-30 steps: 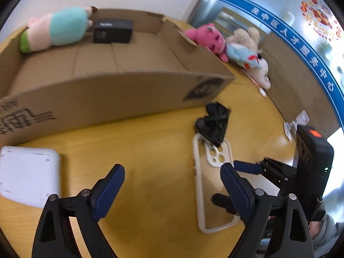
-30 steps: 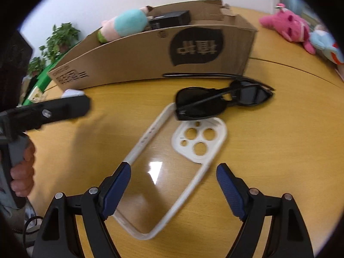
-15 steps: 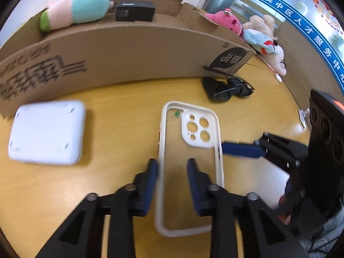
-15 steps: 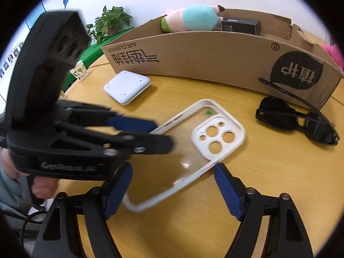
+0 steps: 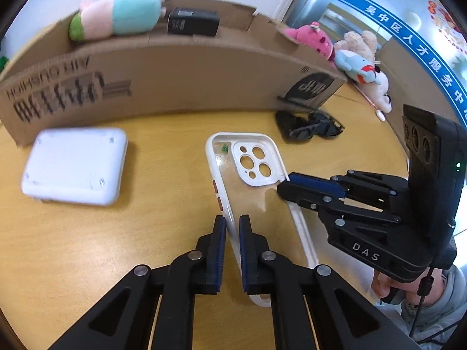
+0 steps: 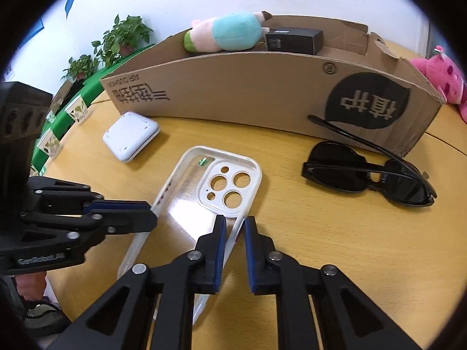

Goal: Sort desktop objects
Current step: 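Grasp the phone case rim with the left gripper and lift it, then carry the phone case into the cardboard box and open the left gripper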

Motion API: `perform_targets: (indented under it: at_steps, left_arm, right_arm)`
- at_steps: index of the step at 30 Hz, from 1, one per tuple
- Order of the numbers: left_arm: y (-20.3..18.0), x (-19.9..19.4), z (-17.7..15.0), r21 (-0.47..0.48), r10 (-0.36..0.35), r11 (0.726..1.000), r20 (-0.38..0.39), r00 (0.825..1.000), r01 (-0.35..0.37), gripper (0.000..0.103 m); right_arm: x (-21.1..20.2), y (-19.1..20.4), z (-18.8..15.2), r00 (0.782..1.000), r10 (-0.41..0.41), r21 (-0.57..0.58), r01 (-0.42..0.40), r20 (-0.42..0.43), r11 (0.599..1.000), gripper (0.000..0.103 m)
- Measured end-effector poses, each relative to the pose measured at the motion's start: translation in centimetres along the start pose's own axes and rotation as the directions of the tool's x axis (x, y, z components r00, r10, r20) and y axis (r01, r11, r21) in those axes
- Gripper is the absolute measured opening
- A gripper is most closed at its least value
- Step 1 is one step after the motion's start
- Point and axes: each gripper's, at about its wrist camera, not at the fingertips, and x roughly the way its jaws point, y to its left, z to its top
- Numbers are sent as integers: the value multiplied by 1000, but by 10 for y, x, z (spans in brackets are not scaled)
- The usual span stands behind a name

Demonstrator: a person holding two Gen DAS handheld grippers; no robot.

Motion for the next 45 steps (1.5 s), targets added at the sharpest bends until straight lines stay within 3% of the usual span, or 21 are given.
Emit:
perform_targets:
  at_steps: [7,11,14,18,24,30,35,40,45]
  left_arm:
    - [-12,-35,34,46,-10,999,119,993,4,4]
    - [-27,-61,71,129,-43,992,194,980,18,3]
    - [-41,-80,104,194,-36,981,270,962,-18,3]
    - [-50,-92,148,233,-40,972,340,940,-43,3]
    - [-49,-86,212,231,-42,972,367,929,-47,3]
    - [-38,-51,278,208,-17,977,328,945,-55,3]
    - [-16,7,321,151,-29,989,215,976,-4,3]
    - [-2,66,338,105,-42,994,95,995,32,2]
    - [4,110,348,65,-38,997,2,999,38,3]
  right_arm:
    - [-41,-3,23,986,4,11,-6,164,1000,11]
    - [-74,-4,62,955,-33,-25,42,295,999,11]
    - [-95,-7,93,924,-68,-50,94,376,994,11]
    - [-114,-16,132,891,-94,-62,135,445,989,11]
    - [-128,-41,184,861,-103,-39,140,498,989,11]
    - [-104,-74,230,876,-123,-12,146,466,989,11]
    - [-59,-111,257,915,-143,45,137,378,990,11]
    - [-10,-147,264,953,-159,118,133,257,984,11]
    - [32,-181,265,982,-152,192,129,109,973,12]
